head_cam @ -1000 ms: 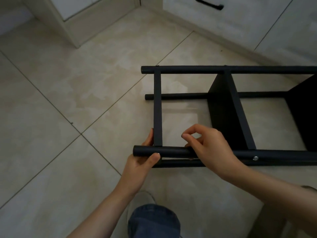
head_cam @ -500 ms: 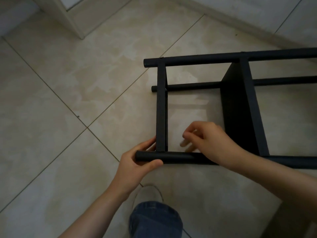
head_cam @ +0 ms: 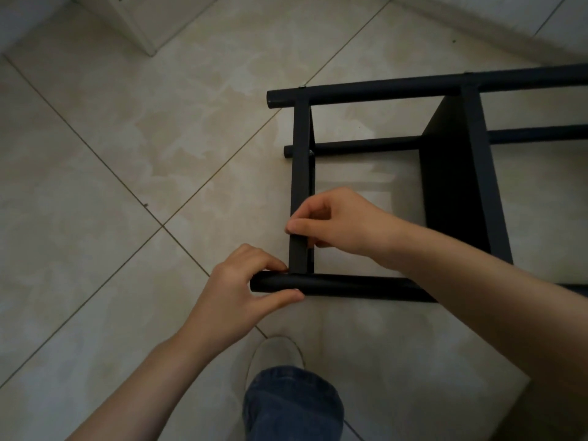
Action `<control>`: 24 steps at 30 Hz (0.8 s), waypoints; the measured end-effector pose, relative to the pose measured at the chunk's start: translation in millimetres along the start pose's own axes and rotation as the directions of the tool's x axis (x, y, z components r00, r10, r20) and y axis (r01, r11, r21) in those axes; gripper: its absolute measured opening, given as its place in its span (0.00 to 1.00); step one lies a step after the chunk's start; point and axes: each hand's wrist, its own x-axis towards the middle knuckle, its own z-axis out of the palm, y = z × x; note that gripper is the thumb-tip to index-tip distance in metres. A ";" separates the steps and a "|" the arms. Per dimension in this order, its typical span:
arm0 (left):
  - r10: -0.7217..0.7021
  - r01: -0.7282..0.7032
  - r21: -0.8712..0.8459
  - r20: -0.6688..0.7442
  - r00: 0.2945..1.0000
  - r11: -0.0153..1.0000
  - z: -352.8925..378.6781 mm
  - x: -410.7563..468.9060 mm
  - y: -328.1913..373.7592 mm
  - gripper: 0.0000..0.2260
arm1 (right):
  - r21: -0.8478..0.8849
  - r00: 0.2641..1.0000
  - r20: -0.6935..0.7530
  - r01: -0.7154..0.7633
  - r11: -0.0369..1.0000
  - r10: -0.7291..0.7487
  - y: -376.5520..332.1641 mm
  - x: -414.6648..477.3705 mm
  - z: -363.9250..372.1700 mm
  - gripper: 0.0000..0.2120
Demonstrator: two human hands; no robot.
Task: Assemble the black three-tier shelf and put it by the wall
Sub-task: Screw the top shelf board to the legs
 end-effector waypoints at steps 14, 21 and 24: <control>-0.009 -0.004 0.149 0.084 0.996 0.989 -9.5 10.3 -0.4 0.44 | 0.057 0.997 0.062 0.033 0.998 -0.036 5.9 2.8 -6.9 0.04; 0.123 -0.190 0.164 0.349 0.929 0.968 -21.1 38.8 -3.4 0.50 | -0.004 0.985 0.164 0.050 0.999 -0.048 17.3 -2.9 -16.6 0.02; 0.186 -0.270 0.198 0.361 0.914 0.942 -20.2 40.4 -5.1 0.42 | 0.018 0.960 0.270 0.064 0.998 -0.067 26.1 -14.1 -16.7 0.03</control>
